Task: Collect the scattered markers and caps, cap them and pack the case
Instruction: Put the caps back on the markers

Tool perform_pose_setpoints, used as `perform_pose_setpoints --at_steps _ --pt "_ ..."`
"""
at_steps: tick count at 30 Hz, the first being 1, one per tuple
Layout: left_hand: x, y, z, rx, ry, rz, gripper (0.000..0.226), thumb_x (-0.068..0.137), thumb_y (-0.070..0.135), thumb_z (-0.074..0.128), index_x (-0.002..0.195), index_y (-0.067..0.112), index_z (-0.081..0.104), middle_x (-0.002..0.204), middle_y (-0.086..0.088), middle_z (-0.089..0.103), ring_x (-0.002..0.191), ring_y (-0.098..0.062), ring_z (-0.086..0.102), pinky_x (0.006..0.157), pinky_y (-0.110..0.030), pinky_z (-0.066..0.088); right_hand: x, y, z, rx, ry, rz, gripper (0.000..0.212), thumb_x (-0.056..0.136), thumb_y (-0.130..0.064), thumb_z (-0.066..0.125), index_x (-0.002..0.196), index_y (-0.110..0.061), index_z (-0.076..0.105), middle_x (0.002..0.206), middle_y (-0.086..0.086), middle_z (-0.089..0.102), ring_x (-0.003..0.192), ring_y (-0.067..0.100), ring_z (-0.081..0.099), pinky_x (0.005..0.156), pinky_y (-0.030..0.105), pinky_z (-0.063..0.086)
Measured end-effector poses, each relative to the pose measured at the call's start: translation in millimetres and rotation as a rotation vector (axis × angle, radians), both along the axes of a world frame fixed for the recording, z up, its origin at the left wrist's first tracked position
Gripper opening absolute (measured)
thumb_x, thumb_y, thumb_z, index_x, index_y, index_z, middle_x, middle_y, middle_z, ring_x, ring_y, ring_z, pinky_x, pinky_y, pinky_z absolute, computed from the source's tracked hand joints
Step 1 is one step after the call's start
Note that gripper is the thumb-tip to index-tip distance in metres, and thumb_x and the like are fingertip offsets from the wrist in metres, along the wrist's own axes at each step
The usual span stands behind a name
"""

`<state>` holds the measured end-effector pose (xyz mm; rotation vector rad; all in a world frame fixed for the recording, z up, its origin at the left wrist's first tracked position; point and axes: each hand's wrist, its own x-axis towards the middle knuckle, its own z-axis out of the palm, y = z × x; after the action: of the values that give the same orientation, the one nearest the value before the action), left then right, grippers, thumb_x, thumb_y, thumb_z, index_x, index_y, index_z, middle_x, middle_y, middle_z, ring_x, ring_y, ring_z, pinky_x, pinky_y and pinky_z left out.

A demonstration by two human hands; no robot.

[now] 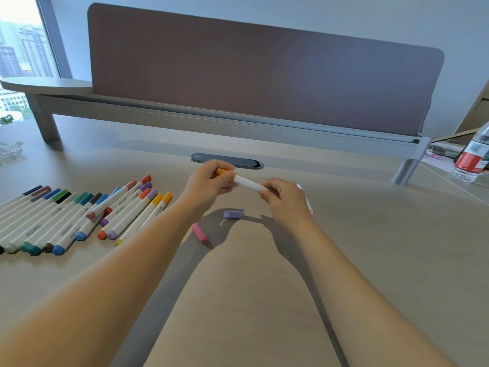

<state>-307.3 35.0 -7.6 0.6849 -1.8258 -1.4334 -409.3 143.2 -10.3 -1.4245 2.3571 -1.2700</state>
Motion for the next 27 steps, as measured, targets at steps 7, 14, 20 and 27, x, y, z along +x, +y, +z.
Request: perform_pose_setpoints --at_steps 7,14,20,27 --pt "-17.3 -6.9 4.6 0.263 0.088 0.041 0.032 0.096 0.007 0.041 0.127 0.008 0.03 0.082 -0.007 0.057 0.07 -0.016 0.057 0.064 -0.024 0.051 -23.3 -4.4 -8.6 -0.036 -0.086 -0.15 0.015 0.095 -0.013 0.044 0.095 -0.008 0.058 0.083 -0.001 0.058 0.079 0.019 0.055 0.071 0.026 0.04" --pt "-25.6 -23.6 -12.8 -0.072 -0.227 0.054 0.03 0.097 0.026 0.041 0.12 0.008 0.048 0.085 0.002 0.059 0.068 -0.009 0.049 0.063 -0.021 0.043 -59.5 -19.4 -26.2 0.286 0.161 -0.322 0.016 0.095 -0.012 0.038 0.1 -0.009 0.053 0.11 0.015 0.061 0.105 0.033 0.055 0.082 0.032 0.041" --pt "-20.1 -29.7 -11.7 -0.113 -0.336 0.013 0.032 0.096 0.02 0.04 0.125 0.009 0.051 0.106 -0.006 0.058 0.08 -0.016 0.051 0.069 -0.025 0.044 -50.6 -36.2 -23.7 0.552 0.394 -0.35 0.019 0.096 -0.008 0.038 0.113 -0.01 0.046 0.107 0.015 0.055 0.114 0.034 0.051 0.061 0.036 0.042" --pt "13.0 -40.6 -10.5 -0.182 -0.444 0.115 0.041 0.096 0.007 0.038 0.137 0.011 0.04 0.124 -0.01 0.053 0.094 -0.016 0.048 0.072 -0.023 0.04 -32.8 -41.2 -21.6 0.461 0.34 -0.379 0.021 0.089 0.002 0.045 0.109 0.0 0.05 0.113 0.018 0.059 0.106 0.035 0.054 0.073 0.033 0.041"
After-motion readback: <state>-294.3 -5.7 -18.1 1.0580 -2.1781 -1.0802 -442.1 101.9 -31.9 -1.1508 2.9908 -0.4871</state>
